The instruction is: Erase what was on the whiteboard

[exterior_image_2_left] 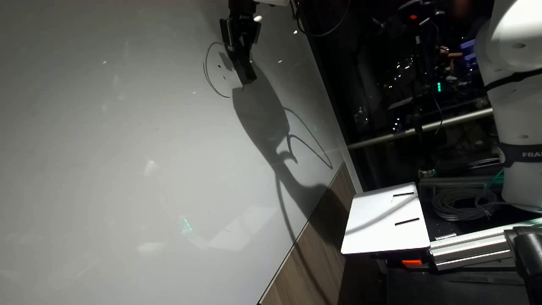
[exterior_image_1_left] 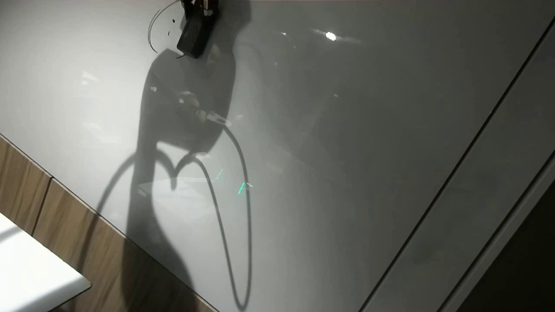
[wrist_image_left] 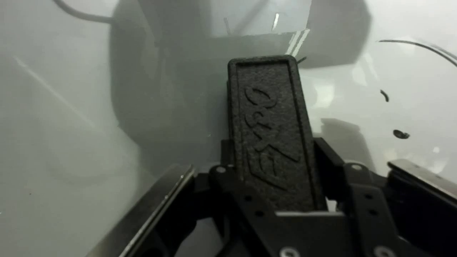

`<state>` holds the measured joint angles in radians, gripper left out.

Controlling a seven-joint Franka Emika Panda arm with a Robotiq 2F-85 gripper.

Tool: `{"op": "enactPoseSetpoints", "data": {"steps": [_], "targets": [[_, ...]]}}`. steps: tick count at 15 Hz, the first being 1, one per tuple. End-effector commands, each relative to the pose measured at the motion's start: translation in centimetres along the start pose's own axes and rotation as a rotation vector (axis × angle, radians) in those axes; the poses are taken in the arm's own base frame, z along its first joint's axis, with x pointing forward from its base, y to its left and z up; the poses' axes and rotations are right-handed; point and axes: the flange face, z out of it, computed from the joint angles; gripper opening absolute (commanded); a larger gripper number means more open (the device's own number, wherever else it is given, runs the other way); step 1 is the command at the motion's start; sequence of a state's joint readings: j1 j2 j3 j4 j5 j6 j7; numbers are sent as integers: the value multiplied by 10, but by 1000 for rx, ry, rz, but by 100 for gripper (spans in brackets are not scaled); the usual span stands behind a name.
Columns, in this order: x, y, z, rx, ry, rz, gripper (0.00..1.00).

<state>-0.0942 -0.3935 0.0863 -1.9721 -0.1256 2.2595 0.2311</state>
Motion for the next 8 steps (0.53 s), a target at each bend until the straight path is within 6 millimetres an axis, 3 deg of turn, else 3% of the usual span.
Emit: {"op": "enactPoseSetpoints", "data": {"steps": [1, 6, 8], "targets": [[39, 30, 51, -13, 61, 33, 30], [16, 29, 75, -3, 28, 24, 30], [7, 24, 75, 6, 21, 20, 30]]}}
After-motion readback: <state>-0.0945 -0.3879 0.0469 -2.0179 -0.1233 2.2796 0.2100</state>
